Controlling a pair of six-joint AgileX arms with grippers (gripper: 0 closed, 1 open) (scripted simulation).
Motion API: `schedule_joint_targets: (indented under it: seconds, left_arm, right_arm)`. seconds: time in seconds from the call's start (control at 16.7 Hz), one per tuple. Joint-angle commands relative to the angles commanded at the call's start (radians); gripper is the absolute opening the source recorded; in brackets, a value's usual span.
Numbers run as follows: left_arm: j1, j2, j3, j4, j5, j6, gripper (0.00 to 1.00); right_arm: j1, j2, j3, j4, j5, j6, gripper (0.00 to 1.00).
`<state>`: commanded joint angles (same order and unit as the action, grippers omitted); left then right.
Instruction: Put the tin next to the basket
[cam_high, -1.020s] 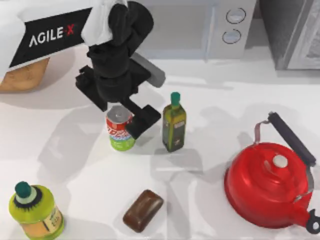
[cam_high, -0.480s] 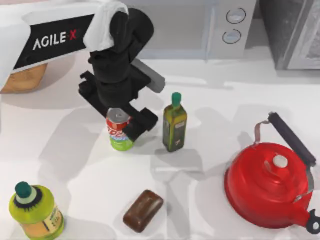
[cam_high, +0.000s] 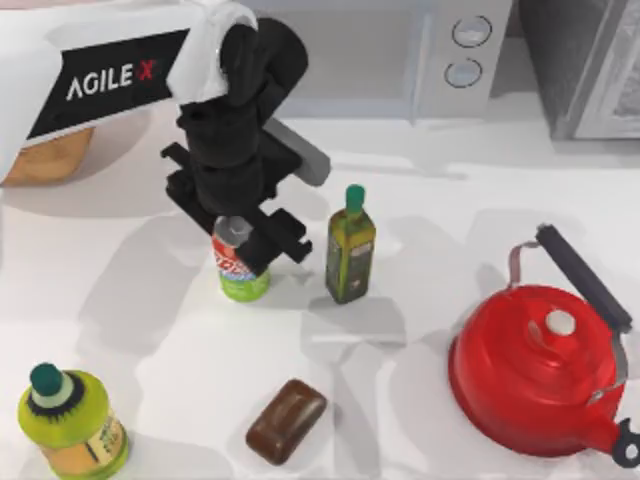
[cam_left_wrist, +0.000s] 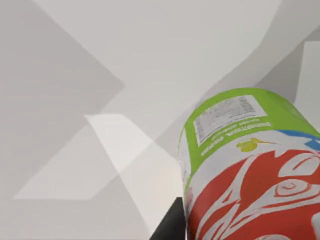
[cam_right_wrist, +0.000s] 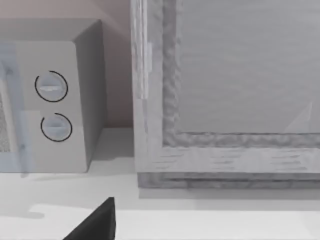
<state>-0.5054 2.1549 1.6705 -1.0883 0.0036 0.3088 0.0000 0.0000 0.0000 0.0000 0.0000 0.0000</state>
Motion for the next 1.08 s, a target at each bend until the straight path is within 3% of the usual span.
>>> schedule_joint_targets:
  seconds: [0.12,0.72,0.9,1.08]
  left_arm:
    - [0.0,0.0,0.0,0.0,0.0,0.0,0.0]
    - [0.014,-0.015,-0.001,-0.004,0.004,0.009,0.0]
    - [0.113,-0.09,-0.011,-0.036,0.026,0.061,0.0]
    - [0.279,-0.171,-0.041,-0.079,0.051,0.118,0.0]
  right_arm:
    - [0.0,0.0,0.0,0.0,0.0,0.0,1.0]
    - [0.0,0.0,0.0,0.0,0.0,0.0,1.0]
    - [0.0,0.0,0.0,0.0,0.0,0.0,1.0]
    - [0.0,0.0,0.0,0.0,0.0,0.0,1.0]
